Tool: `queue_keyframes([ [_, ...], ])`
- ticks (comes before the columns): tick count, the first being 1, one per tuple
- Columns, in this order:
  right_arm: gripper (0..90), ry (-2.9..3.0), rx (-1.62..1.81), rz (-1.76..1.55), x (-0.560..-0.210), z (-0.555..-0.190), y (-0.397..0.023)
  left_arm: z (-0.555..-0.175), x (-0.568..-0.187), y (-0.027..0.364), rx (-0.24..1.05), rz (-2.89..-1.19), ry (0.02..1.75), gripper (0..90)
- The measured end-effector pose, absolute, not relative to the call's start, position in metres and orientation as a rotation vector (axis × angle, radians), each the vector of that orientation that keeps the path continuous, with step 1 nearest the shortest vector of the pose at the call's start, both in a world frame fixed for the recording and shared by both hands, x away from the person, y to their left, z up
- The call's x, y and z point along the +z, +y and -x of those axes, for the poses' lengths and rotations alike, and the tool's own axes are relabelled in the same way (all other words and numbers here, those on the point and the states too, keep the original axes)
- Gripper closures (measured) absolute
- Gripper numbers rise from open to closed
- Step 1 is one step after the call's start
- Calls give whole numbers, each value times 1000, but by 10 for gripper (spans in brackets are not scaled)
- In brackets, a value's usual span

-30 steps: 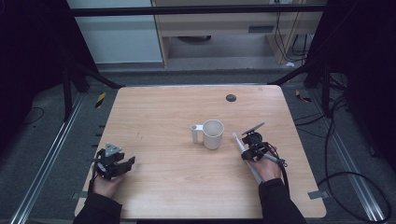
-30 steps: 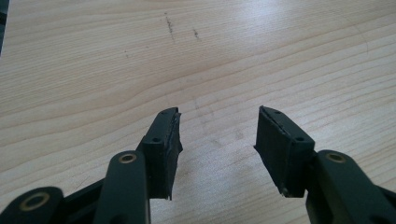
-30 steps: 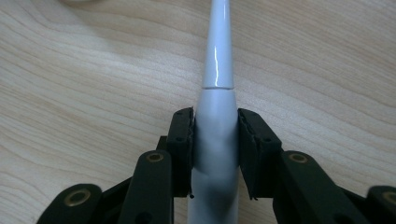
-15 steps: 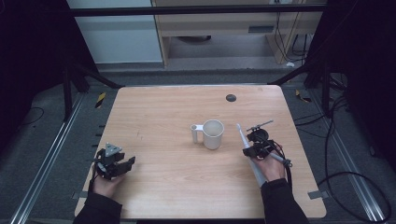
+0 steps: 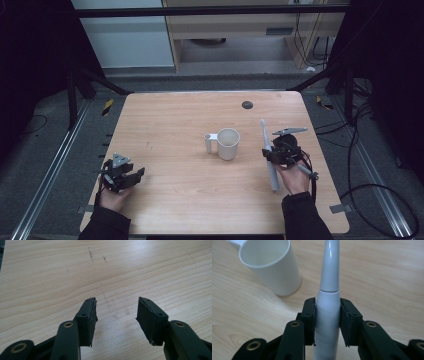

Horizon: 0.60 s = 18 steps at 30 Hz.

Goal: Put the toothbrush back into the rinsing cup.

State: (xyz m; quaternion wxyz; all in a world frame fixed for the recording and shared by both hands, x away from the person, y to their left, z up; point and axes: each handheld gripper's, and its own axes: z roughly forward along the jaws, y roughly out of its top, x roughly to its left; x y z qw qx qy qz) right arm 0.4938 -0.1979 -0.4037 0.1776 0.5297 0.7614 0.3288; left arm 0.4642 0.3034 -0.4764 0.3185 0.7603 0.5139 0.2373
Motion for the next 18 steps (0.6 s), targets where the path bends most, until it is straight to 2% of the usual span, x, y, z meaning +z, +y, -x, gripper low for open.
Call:
queue_keyframes([
  [18,679,1851,1250,-1345,-389,-482,-206,-464,-476,303,627,-2001,1351,486],
])
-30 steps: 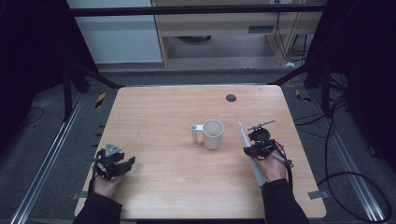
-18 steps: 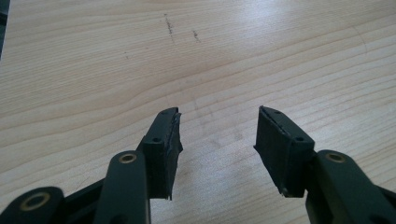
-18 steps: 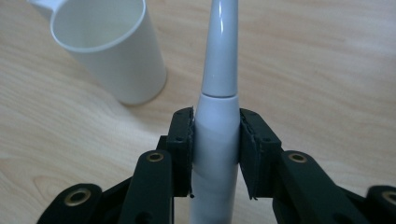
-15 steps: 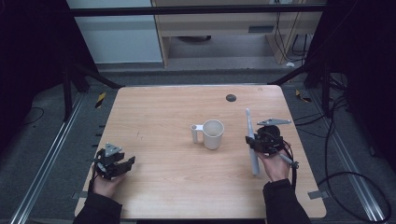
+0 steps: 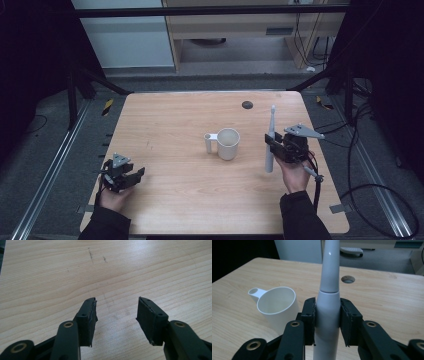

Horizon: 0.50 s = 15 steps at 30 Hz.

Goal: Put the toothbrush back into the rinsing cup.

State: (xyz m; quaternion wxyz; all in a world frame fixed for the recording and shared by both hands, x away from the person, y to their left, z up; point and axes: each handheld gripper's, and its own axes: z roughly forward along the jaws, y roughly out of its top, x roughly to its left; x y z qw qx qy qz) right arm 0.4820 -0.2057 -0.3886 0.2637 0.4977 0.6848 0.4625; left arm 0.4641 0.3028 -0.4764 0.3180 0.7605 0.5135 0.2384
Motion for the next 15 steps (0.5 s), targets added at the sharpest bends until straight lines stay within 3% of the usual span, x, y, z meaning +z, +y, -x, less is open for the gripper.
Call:
queue_keyframes([
  [15,679,1761,1351,-1272,-372,-487,-192,-464,-477,303,626,-1999,1352,487],
])
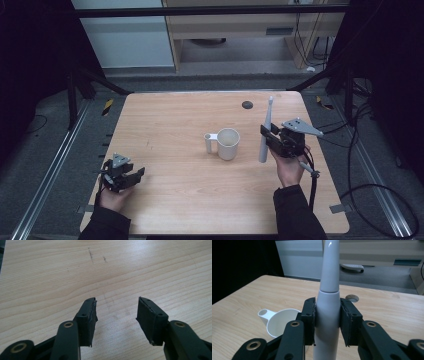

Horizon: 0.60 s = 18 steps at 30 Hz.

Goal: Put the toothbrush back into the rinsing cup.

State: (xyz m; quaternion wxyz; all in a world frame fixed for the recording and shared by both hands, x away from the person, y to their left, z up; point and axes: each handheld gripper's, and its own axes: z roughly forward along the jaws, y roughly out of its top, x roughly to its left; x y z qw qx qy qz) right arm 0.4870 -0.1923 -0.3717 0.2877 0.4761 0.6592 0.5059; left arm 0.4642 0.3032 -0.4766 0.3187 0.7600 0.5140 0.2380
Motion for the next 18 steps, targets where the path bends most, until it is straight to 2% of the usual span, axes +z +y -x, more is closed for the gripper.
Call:
queue_keyframes([
  [18,678,1657,1481,-1216,-348,-493,-179,-464,-476,303,633,-1996,1352,491],
])
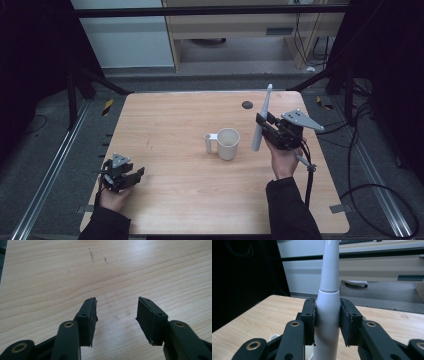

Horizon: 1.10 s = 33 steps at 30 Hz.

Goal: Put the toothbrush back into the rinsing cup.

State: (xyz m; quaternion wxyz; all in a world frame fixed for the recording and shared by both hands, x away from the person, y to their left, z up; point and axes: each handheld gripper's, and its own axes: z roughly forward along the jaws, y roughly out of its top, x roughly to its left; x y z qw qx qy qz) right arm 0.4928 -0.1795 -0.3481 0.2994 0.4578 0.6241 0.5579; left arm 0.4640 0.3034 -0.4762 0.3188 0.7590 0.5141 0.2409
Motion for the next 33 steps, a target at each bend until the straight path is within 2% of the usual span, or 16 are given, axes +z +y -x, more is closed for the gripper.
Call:
queue_keyframes([
  [16,678,1625,1544,-1201,-339,-512,-157,-464,-476,304,632,-1991,1351,491],
  [33,678,1646,1576,-1220,-350,-538,-128,-464,-476,304,629,-1988,1351,492],
])
